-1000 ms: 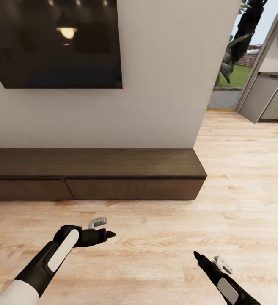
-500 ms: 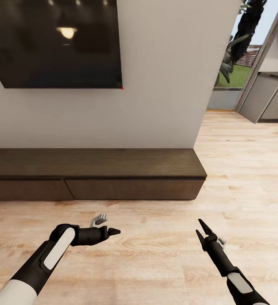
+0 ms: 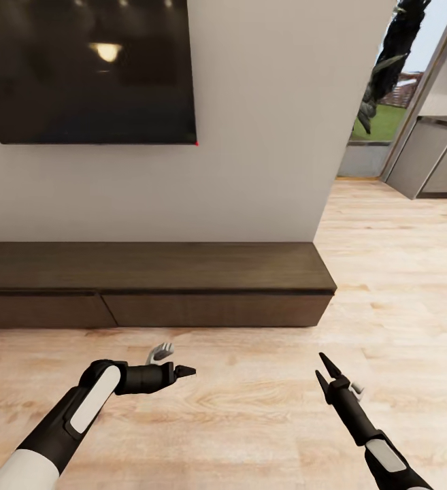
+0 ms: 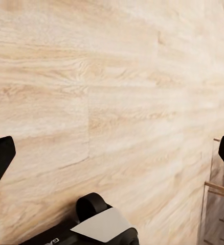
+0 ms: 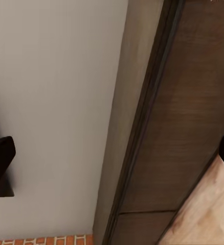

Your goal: Place each of the two pumpkins and all three candles from the living room inside a cabinet in the living room (use any cabinet), then make sure every cabinet is closed, and position the cauldron so it is next to a table in the living room.

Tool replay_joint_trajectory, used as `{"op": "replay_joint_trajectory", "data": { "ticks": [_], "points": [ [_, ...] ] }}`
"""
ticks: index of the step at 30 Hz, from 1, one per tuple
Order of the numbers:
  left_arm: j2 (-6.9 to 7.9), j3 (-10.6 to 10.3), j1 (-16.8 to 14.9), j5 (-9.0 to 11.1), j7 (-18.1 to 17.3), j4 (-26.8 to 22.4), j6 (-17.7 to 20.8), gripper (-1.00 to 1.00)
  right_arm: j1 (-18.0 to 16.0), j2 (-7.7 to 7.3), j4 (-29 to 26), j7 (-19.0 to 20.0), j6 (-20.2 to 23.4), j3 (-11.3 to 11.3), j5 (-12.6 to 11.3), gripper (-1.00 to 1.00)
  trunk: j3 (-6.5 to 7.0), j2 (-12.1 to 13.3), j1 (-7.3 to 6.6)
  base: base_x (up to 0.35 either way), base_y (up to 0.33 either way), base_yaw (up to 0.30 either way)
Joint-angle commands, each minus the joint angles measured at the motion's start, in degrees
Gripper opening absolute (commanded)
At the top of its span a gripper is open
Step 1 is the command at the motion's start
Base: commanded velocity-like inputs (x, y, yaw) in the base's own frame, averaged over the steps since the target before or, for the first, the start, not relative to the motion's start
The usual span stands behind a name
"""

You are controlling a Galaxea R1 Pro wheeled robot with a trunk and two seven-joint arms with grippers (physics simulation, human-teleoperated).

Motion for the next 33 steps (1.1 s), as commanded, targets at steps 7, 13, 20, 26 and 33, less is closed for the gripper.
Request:
{"op": "replay_joint_trajectory", "data": {
  "ticks": [7,13,20,26,33],
  "points": [
    [0.02,-0.1,0.0,0.6,-0.4,0.0,1.1,1.00,0.0,0.05,0.3,-2.1,0.0,-4.7,-0.3,1.00,-0.04,0.0,0.02,0.274,0.001,0.000],
    [0.02,-0.1,0.0,1.1,-0.4,0.0,1.4,1.00,0.0,0.13,0.4,-7.3,-7.0,-5.6,-1.5,1.00,-0.04,0.0,0.02,0.227,0.000,0.000],
    [0.02,-0.1,0.0,1.2,-0.4,0.0,1.5,1.00,0.0,-0.01,0.4,-7.3,-8.1,-5.6,-6.1,1.00,-0.04,0.0,0.02,0.210,0.000,0.000],
    [-0.03,-0.1,0.0,1.2,-0.4,0.0,1.5,1.00,0.0,0.05,0.3,-6.8,-8.2,-5.6,-6.4,1.00,-0.04,0.0,0.02,0.206,0.000,0.000],
    [-0.07,-0.2,0.0,1.2,-0.4,0.0,1.5,1.00,0.0,0.00,0.4,-3.2,-8.1,-5.6,-6.5,1.00,-0.04,0.0,0.02,0.205,0.000,0.000]
  ]
}}
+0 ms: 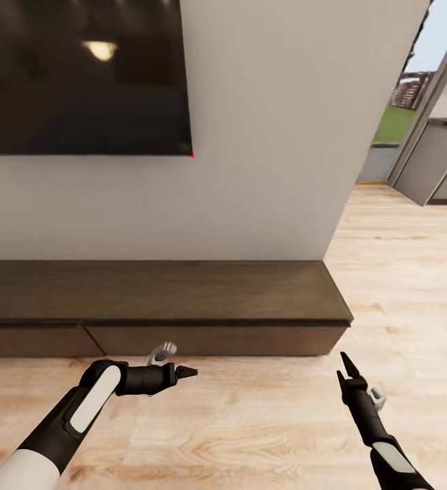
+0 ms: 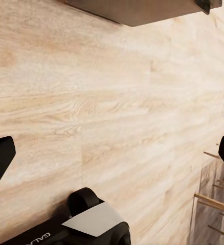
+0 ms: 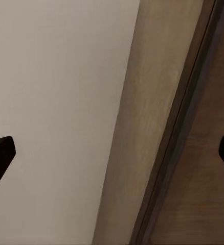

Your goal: Place each of the two pumpkins and all three candles from the living room inside a cabinet in the living room (use any cabinet), then make sure every cabinet is closed, and position the cauldron so it is next to a table in the living room.

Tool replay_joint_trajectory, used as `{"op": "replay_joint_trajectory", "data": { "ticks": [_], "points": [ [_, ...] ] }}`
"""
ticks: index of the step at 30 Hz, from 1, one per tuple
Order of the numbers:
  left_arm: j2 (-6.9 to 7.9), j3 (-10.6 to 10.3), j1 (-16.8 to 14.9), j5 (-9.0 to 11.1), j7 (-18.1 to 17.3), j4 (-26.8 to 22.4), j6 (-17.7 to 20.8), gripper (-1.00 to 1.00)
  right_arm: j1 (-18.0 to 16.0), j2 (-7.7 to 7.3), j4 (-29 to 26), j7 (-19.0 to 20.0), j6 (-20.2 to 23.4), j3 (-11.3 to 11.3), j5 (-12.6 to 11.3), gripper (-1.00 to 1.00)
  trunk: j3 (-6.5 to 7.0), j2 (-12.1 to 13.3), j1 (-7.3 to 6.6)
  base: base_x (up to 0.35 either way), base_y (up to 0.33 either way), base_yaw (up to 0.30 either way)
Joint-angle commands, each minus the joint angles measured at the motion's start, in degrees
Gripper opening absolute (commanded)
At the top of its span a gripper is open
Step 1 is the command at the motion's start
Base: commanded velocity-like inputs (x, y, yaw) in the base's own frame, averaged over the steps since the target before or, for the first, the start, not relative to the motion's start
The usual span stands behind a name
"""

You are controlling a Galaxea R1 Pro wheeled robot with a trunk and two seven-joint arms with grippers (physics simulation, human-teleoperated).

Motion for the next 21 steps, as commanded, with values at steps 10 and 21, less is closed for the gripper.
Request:
{"op": "replay_joint_trajectory", "data": {
  "ticks": [10,21],
  "points": [
    [0.01,-0.1,0.0,-0.4,-0.4,0.0,0.1,1.00,0.0,0.05,0.1,0.6,0.6,0.0,-0.6,1.00,-0.04,0.0,0.02,0.205,0.000,0.000],
    [-0.05,-0.1,0.0,-0.4,-0.4,0.0,0.1,1.00,0.0,0.13,0.1,0.6,0.6,0.0,-0.6,1.00,-0.04,0.0,0.02,0.194,0.000,0.000]
  ]
}}
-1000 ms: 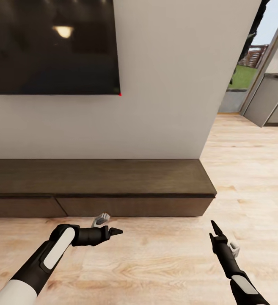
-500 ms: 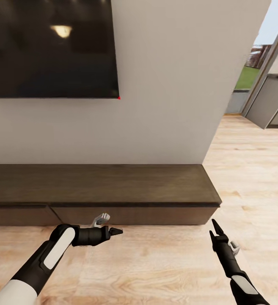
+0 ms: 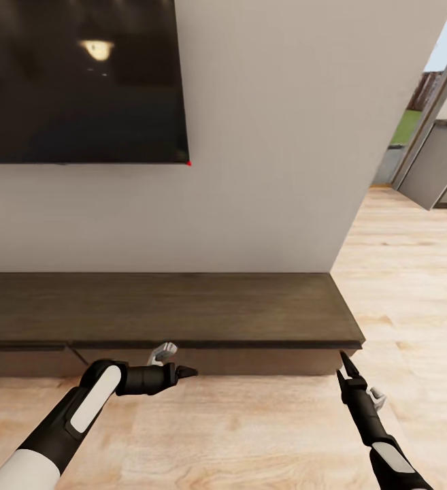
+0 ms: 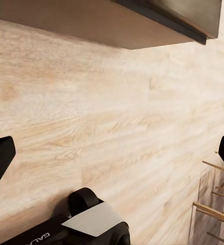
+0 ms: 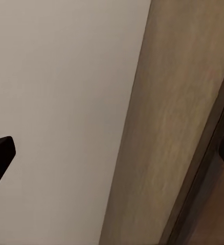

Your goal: Place each of the two pumpkins and all three candles from the living room inside a cabinet in the living room (use any cabinet), then make sure every cabinet is closed, and position the cauldron so it is next to a table in the living room.

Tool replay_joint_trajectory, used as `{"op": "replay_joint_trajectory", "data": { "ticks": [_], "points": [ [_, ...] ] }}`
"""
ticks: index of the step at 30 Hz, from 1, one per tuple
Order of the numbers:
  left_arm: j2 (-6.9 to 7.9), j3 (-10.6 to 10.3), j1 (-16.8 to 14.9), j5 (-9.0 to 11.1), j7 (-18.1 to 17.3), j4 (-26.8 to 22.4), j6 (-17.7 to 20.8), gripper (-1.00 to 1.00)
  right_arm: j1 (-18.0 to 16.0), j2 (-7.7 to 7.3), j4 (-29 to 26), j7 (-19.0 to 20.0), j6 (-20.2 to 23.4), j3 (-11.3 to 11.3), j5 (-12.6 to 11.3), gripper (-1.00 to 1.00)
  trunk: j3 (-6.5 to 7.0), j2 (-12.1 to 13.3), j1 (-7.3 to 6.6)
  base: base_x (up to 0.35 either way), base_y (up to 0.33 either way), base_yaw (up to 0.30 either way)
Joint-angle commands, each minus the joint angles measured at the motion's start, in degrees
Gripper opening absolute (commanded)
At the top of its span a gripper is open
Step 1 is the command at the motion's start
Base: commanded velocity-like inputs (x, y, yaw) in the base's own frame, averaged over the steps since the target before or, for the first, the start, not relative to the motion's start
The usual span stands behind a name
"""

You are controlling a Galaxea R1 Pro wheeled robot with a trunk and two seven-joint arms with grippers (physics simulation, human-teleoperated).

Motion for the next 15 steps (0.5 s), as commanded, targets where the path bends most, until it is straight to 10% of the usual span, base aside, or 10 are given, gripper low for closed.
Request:
{"op": "replay_joint_trajectory", "data": {
  "ticks": [1,7,15],
  "points": [
    [0.04,-0.1,0.0,-0.4,-0.4,0.0,0.1,1.00,0.0,-0.01,0.1,0.2,0.6,0.0,-0.6,1.00,-0.04,0.0,0.01,0.159,0.000,0.000],
    [-0.36,-0.3,0.0,0.2,-0.6,-0.1,2.0,1.00,0.0,-0.04,0.1,0.2,0.6,0.0,-0.6,1.00,-0.04,0.0,0.01,0.127,0.000,0.000],
    [-0.49,-2.0,0.0,9.0,-4.9,-0.2,2.6,1.00,0.0,-0.17,0.1,0.1,0.6,0.0,-0.7,1.00,-0.04,0.0,0.01,0.017,0.000,0.000]
  ]
}}
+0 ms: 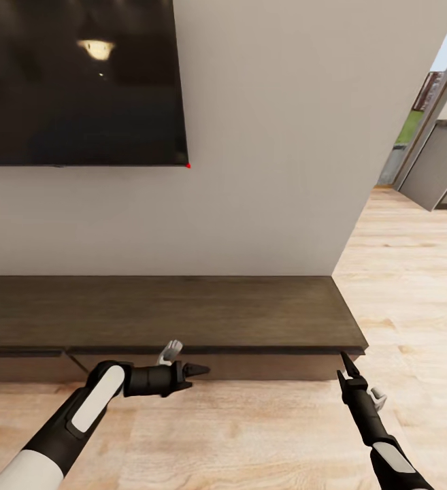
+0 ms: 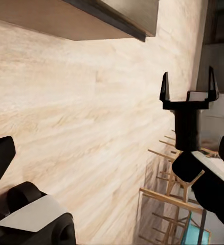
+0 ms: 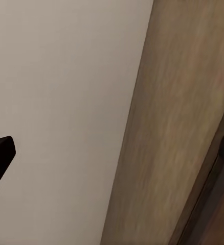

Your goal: Place each of the two pumpkins and all three candles from the living room inside a cabinet in the living room (use any cabinet), then make sure every cabinet is closed, and position the cauldron so it is next to a table in the living room.

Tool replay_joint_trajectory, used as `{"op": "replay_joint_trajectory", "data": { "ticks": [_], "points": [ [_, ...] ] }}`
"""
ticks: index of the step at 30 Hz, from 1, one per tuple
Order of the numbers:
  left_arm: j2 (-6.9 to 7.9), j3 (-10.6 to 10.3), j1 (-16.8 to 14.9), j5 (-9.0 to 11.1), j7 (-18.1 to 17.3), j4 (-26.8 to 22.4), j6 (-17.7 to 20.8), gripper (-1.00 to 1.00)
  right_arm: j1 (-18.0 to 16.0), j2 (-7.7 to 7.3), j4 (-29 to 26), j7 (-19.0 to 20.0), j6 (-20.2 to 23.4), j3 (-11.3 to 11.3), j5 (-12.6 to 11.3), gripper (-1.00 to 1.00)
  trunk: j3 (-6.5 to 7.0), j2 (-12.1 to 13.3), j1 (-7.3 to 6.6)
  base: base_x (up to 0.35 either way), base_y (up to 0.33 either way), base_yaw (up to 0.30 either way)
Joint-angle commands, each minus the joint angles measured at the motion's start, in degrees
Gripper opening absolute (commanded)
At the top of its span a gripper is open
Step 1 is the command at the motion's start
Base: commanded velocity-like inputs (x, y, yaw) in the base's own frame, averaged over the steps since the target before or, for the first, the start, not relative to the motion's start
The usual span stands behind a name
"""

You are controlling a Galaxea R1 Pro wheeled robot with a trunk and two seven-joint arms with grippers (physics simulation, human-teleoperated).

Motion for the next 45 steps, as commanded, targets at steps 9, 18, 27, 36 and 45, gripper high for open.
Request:
{"op": "replay_joint_trajectory", "data": {
  "ticks": [9,18,27,36,45],
  "points": [
    [-0.04,-0.4,0.0,2.8,-1.6,0.1,0.1,1.00,0.0,-0.01,0.1,0.2,0.6,-0.1,-1.2,1.00,-0.58,-1.2,0.65,0.000,0.000,0.000],
    [0.23,-0.4,0.1,5.4,-3.1,1.3,0.1,1.00,0.0,-0.11,0.2,-0.3,0.5,0.0,-3.2,1.00,-2.20,-4.8,2.63,0.000,0.000,0.000],
    [0.35,-0.4,0.1,7.4,-3.3,1.8,0.1,1.00,0.0,-0.19,0.2,0.0,0.0,0.0,-3.4,1.00,-3.81,-8.4,4.61,0.000,0.000,0.000],
    [0.30,-0.6,0.1,9.0,-3.3,1.9,0.2,1.00,0.0,-0.19,0.1,0.4,0.1,0.0,-3.4,1.00,-5.43,-12.1,6.58,0.000,0.000,0.000],
    [0.47,-1.0,0.1,9.1,-3.3,1.9,0.2,1.00,0.0,-0.19,0.1,0.4,0.2,0.0,-3.4,1.00,-7.04,-15.7,8.56,0.000,0.000,0.000]
  ]
}}
